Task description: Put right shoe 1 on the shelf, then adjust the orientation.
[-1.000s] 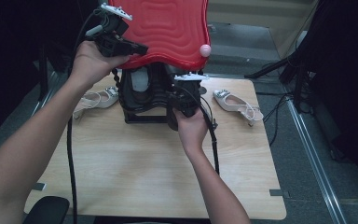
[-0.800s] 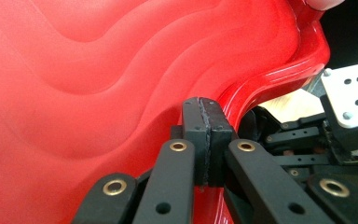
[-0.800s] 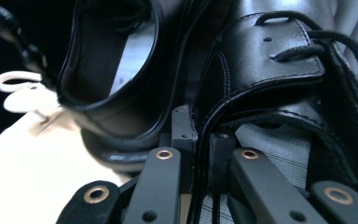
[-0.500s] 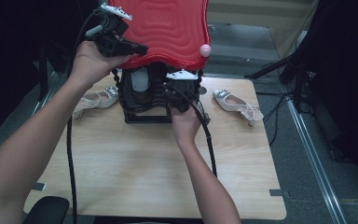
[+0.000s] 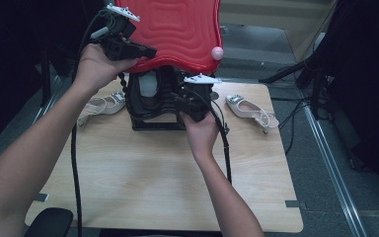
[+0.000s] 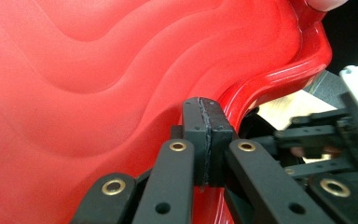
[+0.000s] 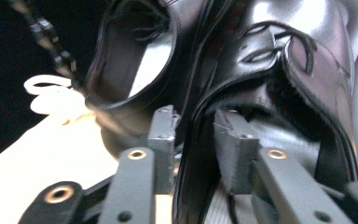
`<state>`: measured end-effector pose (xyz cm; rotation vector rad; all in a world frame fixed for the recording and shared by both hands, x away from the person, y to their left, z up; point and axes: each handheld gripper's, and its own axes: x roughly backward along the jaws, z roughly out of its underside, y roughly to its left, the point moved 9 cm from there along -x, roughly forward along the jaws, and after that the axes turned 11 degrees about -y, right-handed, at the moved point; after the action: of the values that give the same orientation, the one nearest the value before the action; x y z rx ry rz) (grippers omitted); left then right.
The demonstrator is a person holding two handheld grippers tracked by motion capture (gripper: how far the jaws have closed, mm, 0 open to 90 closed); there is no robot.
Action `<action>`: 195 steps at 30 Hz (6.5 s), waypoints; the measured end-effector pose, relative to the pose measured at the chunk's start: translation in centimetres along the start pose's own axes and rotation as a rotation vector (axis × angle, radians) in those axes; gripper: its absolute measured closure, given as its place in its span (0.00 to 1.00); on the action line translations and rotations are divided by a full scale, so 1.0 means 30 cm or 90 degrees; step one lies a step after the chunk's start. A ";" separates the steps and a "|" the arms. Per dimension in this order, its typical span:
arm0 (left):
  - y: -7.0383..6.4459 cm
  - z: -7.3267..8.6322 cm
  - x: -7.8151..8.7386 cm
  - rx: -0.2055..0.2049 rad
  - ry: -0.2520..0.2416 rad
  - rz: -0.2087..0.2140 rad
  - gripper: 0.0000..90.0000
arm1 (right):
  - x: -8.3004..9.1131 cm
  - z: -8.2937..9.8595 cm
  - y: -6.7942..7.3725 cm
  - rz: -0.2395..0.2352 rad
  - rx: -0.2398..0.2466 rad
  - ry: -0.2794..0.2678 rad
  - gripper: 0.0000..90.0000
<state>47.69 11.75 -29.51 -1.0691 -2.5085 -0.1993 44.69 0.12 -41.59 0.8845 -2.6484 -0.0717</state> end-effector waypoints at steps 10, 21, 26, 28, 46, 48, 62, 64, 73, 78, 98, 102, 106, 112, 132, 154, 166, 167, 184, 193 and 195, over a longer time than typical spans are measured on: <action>0.001 0.000 0.000 0.003 0.002 0.001 1.00 | 0.135 0.056 0.054 -0.073 0.012 0.052 1.00; 0.001 0.000 0.001 0.003 0.002 0.003 1.00 | 0.201 0.177 -0.029 -0.078 0.006 0.087 1.00; 0.001 0.001 0.001 0.003 0.000 0.003 1.00 | 0.199 0.200 -0.040 -0.073 0.030 0.100 1.00; 0.001 0.000 0.001 0.003 0.000 0.003 1.00 | 0.196 0.212 -0.040 -0.068 0.039 0.108 1.00; -0.002 0.001 0.003 -0.003 0.004 0.004 1.00 | 0.103 0.173 -0.033 -0.042 0.013 0.055 1.00; -0.002 0.001 0.002 -0.005 0.003 0.003 1.00 | 0.095 0.162 -0.043 -0.031 0.015 0.055 1.00; -0.001 0.003 0.004 -0.006 0.001 0.003 1.00 | 0.059 0.130 -0.166 0.031 -0.004 0.064 1.00; -0.003 0.003 0.005 -0.006 0.003 -0.002 1.00 | 0.055 0.142 -0.172 0.019 -0.022 0.067 1.00; -0.006 -0.017 0.018 0.011 -0.006 -0.013 0.92 | 0.134 0.148 -0.133 -0.048 -0.045 0.044 0.95; -0.027 -0.047 0.078 0.026 -0.033 0.002 0.87 | 0.164 0.174 -0.118 -0.079 -0.031 0.052 0.85; -0.173 0.157 0.190 0.048 -0.005 0.062 0.64 | 0.246 0.338 -0.105 -0.028 0.035 0.054 0.88; -0.185 0.213 0.185 0.036 -0.004 0.058 0.62 | 0.261 0.362 -0.086 -0.094 -0.024 0.069 0.83; -0.190 0.274 0.175 0.036 -0.004 0.057 0.60 | 0.273 0.389 -0.093 -0.099 -0.030 0.087 0.79; -0.184 0.361 0.160 0.041 0.013 0.057 0.59 | 0.292 0.409 -0.088 -0.152 -0.044 0.111 0.73; -0.123 0.620 0.129 0.073 0.043 0.049 0.60 | 0.322 0.452 -0.124 -0.178 -0.008 0.127 0.59; -0.050 0.833 0.121 0.151 0.066 0.071 0.94 | 0.331 0.487 -0.152 -0.161 -0.014 0.120 0.59; 0.040 0.902 0.144 0.151 0.066 0.045 0.99 | 0.338 0.503 -0.173 -0.145 -0.018 0.118 0.61; 0.051 0.908 0.147 0.151 0.064 0.040 0.99 | 0.339 0.505 -0.176 -0.144 -0.023 0.120 0.61; 0.218 0.994 0.207 0.190 0.065 -0.027 0.99 | 0.320 0.537 -0.195 -0.133 -0.031 0.140 0.61; 0.310 1.047 0.239 0.212 0.076 -0.063 0.99 | 0.320 0.541 -0.219 -0.120 -0.041 0.142 0.61; 0.326 1.059 0.248 0.216 0.078 -0.069 0.99 | 0.320 0.542 -0.221 -0.118 -0.038 0.142 0.61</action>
<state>40.24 32.47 -55.51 -0.7618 -2.3802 0.1240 35.82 -11.88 -54.92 1.0517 -2.3425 -0.0907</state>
